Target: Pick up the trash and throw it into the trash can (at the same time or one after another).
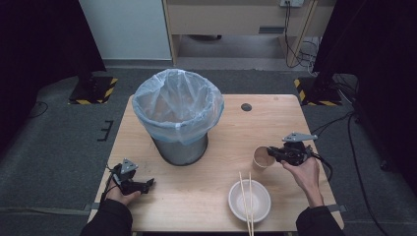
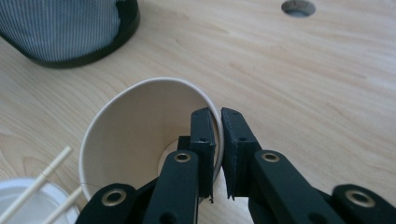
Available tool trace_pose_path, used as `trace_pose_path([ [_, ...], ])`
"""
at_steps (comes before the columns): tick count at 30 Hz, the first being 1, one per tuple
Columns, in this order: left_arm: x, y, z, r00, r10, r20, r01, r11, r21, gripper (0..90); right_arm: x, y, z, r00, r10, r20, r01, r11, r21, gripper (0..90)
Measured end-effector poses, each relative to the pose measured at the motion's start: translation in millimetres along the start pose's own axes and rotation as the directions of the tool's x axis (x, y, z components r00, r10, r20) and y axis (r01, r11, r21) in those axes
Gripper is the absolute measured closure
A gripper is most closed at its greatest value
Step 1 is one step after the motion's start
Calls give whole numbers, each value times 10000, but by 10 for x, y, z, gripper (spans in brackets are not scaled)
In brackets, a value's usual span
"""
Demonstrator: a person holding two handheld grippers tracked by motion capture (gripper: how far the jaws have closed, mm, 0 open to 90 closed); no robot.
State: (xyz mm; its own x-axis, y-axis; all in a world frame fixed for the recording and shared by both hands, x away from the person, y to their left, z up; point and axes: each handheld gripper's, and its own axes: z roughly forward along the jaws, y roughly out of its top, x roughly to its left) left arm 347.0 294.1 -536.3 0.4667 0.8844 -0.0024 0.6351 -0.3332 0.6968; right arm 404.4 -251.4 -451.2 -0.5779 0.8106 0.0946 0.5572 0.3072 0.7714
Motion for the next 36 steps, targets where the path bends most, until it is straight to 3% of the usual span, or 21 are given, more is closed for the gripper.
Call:
trace_pose_path([
  [7,-1,1,1,10000,22,19,-22,10000,-1,0,-12,70,-114,9995,304,62,-298,9958,-867,843],
  [12,-1,1,2,10000,27,19,-27,10000,-2,0,-39,147,-261,9969,777,-117,-784,9765,-2005,843],
  [25,-4,2,3,10000,10,19,-10,10000,-5,0,-11,356,-611,9898,1229,-720,-1416,9034,-4047,843],
  [29,-4,2,2,10000,10,19,-10,10000,-3,0,29,412,-698,9892,1160,-895,-1442,8778,-4567,843],
  [30,-4,2,2,10000,10,19,-10,10000,-3,0,29,412,-698,9892,1160,-895,-1442,8778,-4567,843],
  [31,-4,2,3,10000,10,18,-10,10000,-5,0,53,441,-736,9884,1121,-1025,-1477,8662,-4773,843],
  [36,-4,2,3,10000,8,17,-8,10000,-5,0,128,520,-824,9862,985,-1328,-1538,8414,-5181,844],
])
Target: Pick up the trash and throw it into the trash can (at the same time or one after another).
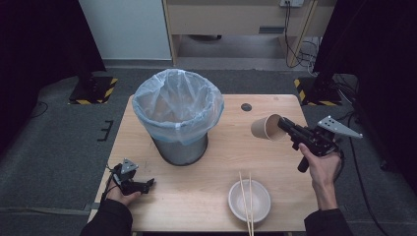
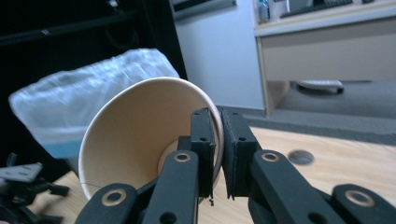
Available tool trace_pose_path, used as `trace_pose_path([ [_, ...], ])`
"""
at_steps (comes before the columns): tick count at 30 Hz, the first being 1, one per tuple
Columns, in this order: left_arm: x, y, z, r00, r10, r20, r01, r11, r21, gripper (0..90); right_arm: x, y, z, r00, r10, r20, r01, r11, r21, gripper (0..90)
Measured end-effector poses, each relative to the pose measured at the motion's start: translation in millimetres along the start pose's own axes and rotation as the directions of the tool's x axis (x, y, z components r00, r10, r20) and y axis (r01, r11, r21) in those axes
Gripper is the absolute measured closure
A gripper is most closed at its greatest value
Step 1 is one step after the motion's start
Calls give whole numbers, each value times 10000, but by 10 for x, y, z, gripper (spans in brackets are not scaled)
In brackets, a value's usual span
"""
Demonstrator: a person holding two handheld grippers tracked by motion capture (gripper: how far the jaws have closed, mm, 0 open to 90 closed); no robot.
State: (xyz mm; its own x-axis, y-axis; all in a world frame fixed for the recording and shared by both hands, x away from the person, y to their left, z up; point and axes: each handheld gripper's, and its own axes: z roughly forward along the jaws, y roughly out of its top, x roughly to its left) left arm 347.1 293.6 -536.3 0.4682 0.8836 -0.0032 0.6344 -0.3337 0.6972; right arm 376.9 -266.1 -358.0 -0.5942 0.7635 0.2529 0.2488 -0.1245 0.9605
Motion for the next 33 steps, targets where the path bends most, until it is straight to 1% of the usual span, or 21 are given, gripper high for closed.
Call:
trace_pose_path([
  [7,0,2,2,10000,-6,0,6,10000,-2,0,125,122,-12,9996,-145,-249,131,9983,-560,844],
  [10,-2,6,5,10000,-17,-20,17,10000,7,0,179,205,2,9988,-23,-494,-24,9955,-944,844],
  [14,1,7,6,10000,-14,4,14,10000,2,0,270,243,27,9979,-64,-650,-13,9932,-1167,845],
  [17,3,9,8,10000,-7,9,7,10000,-1,0,319,301,39,9968,-98,-791,-17,9896,-1440,845],
  [20,3,9,8,10000,-6,8,6,10000,1,0,361,373,61,9952,-49,-977,-118,9854,-1701,845],
  [22,3,9,8,10000,-3,7,3,10000,1,0,390,420,82,9949,-110,-1003,-75,9832,-1824,845],
  [24,2,9,8,10000,-2,5,2,10000,2,0,425,462,99,9936,-72,-1127,-159,9791,-2028,845],
  [27,2,9,8,10000,1,3,-1,10000,4,0,472,512,145,9923,-117,-1234,-152,9766,-2146,845],
  [33,4,11,10,10000,19,11,-19,10000,11,0,536,592,253,9904,-146,-1376,-165,9750,-2218,845],
])
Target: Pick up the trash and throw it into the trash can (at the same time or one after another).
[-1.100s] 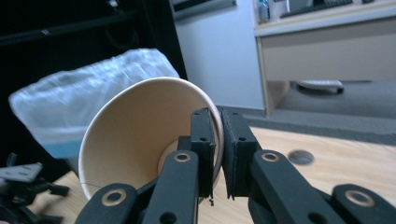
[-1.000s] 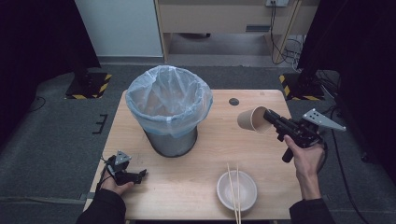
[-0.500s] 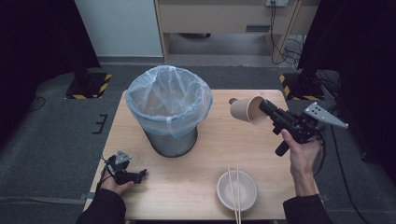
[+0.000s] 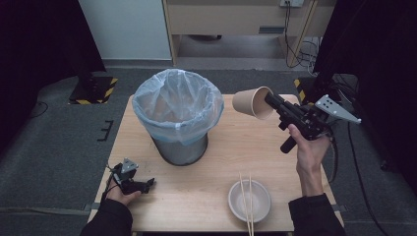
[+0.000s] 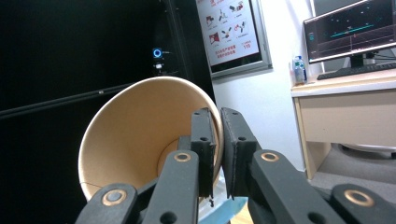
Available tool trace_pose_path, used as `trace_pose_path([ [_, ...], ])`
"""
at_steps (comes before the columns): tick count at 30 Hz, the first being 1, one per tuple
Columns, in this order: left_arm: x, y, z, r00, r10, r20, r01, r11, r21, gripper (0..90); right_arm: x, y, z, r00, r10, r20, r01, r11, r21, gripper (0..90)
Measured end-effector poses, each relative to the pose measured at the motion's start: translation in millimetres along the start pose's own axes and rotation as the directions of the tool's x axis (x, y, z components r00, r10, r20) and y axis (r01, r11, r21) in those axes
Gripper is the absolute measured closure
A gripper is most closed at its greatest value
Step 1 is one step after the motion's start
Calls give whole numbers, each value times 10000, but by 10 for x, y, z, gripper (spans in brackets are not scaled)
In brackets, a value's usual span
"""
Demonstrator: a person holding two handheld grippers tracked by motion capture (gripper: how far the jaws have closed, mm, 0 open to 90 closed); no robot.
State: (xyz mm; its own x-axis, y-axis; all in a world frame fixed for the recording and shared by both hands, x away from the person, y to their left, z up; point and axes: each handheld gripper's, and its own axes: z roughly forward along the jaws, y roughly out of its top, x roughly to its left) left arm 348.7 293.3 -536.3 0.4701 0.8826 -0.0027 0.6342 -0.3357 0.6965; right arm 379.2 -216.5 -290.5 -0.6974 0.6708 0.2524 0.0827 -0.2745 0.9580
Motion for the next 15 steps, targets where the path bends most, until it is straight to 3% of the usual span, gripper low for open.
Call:
trace_pose_path([
  [15,1,5,5,10000,-11,9,11,10000,-9,0,103,144,272,9998,-38,-209,33,9996,-273,845],
])
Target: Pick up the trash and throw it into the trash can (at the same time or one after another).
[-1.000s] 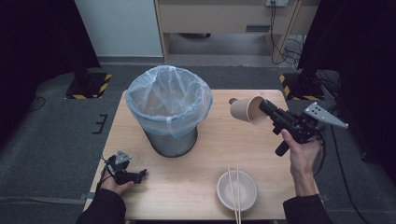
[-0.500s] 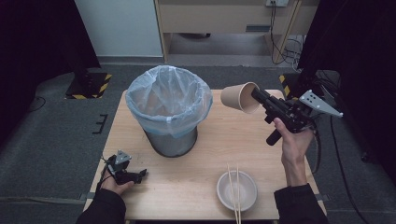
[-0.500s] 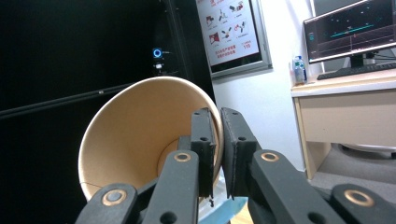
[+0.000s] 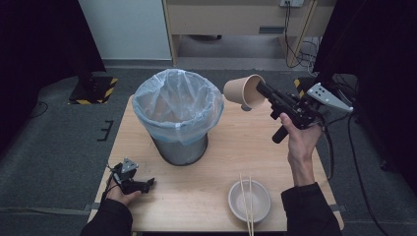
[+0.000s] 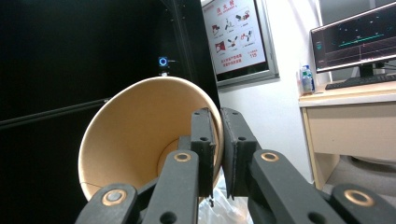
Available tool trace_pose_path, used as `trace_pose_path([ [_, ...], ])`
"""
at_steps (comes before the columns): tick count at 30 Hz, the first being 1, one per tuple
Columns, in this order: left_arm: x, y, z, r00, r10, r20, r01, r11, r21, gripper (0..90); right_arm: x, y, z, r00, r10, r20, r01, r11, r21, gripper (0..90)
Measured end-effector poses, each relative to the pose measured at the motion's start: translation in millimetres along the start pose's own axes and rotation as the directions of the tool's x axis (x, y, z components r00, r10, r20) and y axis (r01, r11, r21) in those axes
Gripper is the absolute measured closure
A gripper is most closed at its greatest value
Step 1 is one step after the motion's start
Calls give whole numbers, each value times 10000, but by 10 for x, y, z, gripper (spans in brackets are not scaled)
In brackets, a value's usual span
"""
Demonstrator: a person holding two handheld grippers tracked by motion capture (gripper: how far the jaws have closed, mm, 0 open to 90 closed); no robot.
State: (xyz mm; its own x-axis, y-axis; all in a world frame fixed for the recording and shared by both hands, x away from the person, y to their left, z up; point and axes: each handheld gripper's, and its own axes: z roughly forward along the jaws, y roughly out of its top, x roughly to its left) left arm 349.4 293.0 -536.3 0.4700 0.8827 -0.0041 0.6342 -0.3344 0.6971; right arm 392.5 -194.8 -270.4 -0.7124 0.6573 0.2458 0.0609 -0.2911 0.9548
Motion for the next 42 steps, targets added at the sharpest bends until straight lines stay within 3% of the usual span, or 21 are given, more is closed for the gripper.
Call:
trace_pose_path([
  [29,1,6,7,10000,3,-4,-3,10000,-6,0,230,54,771,9991,-111,-410,116,9999,106,845],
  [31,0,6,8,10000,-14,-6,14,10000,-20,0,240,39,832,9987,81,-502,-75,9999,116,844],
  [42,1,7,8,10000,-3,-4,3,10000,-19,0,315,-121,1139,9988,62,-477,-34,9983,580,843],
])
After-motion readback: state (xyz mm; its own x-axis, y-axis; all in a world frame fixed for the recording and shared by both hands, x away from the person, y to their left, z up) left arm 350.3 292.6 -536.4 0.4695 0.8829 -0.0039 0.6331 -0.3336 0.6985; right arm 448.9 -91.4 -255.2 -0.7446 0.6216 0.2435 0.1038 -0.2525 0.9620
